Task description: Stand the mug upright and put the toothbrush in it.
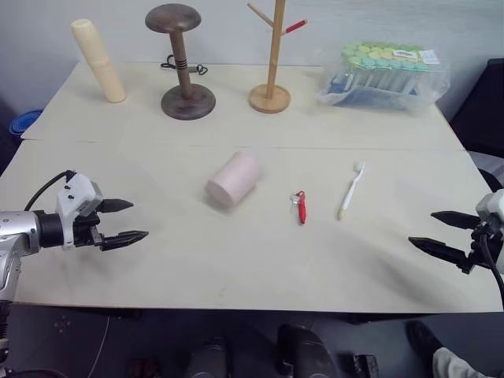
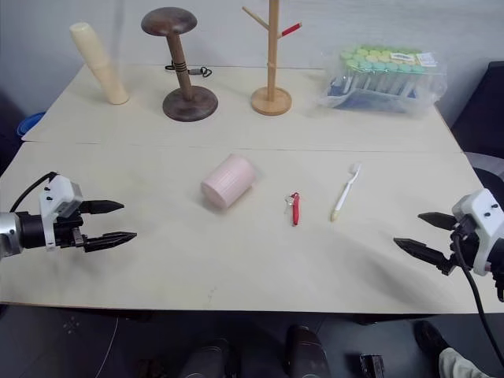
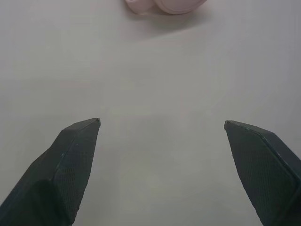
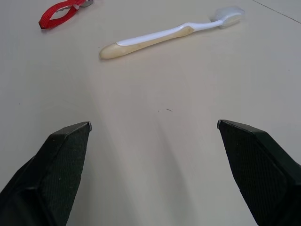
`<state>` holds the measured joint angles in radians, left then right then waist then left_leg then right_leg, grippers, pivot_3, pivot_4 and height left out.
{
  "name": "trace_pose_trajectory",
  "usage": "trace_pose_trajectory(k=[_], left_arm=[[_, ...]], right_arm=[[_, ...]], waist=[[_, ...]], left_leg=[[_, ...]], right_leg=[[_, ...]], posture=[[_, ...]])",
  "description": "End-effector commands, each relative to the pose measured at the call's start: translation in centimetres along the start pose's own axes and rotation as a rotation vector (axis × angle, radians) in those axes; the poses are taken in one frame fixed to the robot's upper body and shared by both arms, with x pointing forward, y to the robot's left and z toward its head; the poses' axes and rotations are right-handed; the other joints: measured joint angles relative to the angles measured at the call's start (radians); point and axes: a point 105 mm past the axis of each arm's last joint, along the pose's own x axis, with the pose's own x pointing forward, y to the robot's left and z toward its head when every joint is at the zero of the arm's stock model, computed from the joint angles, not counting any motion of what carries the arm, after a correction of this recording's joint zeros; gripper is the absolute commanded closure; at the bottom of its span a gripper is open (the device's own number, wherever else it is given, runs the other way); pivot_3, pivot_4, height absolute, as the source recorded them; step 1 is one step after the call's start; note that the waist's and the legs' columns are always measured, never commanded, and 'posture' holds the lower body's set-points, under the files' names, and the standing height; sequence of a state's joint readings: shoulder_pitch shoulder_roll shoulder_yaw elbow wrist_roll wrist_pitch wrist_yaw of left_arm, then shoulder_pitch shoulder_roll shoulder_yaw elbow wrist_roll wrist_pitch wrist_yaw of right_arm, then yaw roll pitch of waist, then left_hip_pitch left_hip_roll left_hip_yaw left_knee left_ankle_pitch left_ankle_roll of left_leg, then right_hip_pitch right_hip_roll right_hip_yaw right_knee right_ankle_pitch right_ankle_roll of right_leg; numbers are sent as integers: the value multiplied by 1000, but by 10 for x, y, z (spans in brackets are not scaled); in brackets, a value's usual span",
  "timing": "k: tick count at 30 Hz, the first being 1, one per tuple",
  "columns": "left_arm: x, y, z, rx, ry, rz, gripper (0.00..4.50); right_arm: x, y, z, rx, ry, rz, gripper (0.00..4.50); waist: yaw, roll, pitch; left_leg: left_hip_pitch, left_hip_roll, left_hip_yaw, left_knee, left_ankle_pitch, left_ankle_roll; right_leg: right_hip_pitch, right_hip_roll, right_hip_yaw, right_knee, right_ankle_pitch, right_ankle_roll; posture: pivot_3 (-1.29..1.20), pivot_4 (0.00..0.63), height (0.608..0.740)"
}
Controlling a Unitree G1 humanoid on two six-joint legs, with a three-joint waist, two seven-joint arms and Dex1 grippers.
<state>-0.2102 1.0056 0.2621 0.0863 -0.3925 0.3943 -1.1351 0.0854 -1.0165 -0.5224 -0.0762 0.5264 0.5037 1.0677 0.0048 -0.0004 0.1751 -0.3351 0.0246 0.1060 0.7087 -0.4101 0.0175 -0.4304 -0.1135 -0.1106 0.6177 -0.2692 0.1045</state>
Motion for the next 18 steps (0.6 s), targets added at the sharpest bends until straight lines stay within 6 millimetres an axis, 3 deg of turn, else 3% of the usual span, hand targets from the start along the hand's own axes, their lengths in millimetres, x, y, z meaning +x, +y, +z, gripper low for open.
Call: trace_pose_trajectory(k=[1,18], left_arm=[[-2,2,11,30,-37,15,0],[-3,2,20,-20,-71,14,0]], right_arm=[[-5,-4,11,-40,-27,-18,22],[-2,-1,12,10,-56,2,22]], waist=[[-1,0,0],[-4,0,0]], left_leg=[[0,0,0,0,0,0],[0,0,0,0,0,0]], right_leg=[[0,0,0,0,0,0],[0,0,0,0,0,0]], posture=[[0,150,740],[0,150,740]])
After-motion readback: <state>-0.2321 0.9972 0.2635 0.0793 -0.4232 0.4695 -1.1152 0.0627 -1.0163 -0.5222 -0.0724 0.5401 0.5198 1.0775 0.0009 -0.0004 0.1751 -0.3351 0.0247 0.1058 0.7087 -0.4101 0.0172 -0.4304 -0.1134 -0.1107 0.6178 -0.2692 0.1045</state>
